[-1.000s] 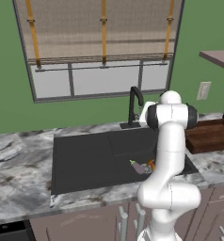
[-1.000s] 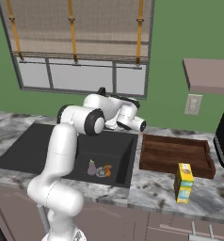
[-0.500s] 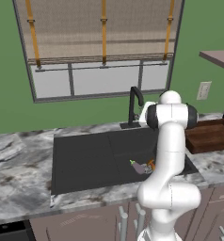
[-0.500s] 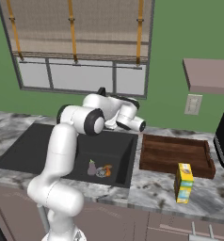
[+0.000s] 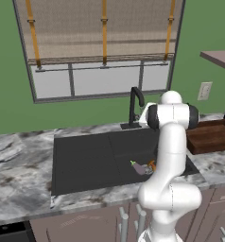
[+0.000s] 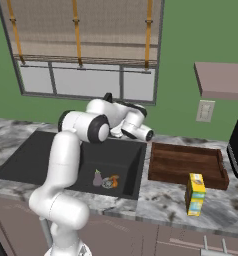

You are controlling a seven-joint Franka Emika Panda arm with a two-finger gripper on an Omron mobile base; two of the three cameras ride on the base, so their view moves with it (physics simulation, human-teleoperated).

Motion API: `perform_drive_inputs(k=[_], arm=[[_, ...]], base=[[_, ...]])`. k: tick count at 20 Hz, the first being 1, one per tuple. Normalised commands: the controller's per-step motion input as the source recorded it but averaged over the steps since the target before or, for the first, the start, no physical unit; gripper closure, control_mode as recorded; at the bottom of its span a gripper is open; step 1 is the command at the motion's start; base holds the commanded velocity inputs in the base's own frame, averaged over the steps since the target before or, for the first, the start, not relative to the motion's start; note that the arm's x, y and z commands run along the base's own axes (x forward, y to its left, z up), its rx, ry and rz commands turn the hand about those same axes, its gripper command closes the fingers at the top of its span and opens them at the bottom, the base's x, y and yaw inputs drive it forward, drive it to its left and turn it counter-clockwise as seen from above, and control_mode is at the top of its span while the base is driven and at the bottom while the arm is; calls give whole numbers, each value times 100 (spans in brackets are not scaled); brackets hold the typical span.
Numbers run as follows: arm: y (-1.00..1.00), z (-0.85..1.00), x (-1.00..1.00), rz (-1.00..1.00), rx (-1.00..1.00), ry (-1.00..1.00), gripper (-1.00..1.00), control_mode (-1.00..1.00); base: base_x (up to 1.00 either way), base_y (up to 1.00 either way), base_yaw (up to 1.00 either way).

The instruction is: Pick up all produce items and place them in the sink. Turn on the sink faucet to wash them. Then turn the sink off and put them in the tray.

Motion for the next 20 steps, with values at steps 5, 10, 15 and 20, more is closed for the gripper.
perform_drive_inputs(k=[5,10,15,20], arm=[[-11,12,5,-5,0,0,-100,-100],[-28,6,11,0,0,0,-100,-100],[-32,1,13,0,1,0,-100,-100],[-35,3,9,0,3,0,-100,-100]], base=[[0,0,0],[0,0,0],[0,0,0],[0,0,0]])
